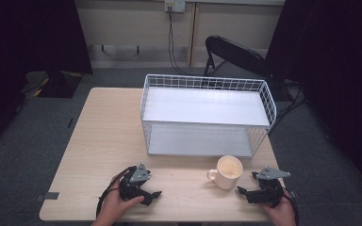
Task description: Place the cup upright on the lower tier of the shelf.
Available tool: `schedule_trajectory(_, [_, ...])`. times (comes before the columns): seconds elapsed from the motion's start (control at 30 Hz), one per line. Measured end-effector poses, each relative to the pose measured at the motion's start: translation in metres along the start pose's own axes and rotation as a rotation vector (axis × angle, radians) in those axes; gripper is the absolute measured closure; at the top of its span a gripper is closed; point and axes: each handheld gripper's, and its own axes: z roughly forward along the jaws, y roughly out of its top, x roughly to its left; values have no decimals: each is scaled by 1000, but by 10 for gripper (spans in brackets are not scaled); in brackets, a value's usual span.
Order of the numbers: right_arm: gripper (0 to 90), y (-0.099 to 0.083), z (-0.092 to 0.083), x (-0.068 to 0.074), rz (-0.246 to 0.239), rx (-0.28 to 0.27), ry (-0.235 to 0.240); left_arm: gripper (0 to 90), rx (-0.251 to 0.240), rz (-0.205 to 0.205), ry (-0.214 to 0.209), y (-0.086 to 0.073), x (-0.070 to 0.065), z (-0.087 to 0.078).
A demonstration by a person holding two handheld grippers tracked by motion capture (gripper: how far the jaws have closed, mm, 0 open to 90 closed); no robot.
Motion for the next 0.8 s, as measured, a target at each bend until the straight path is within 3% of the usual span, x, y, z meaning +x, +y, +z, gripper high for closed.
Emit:
schedule_trajectory(0.2, [148,3,-1,0,12,28,-11,46,18,12,-19,2,-2,3])
schedule_trajectory(0.37, [177,5,-5,0,13,40,-9,42,20,14,-20,2,-2,3])
schedule_trajectory(0.57, [178,12,-14,2,34,12,-2,34,21,16,-23,2,-2,3])
schedule_trajectory(0.8, [171,24,-21,11,25,3,6,34,22,16,-22,2,-2,3])
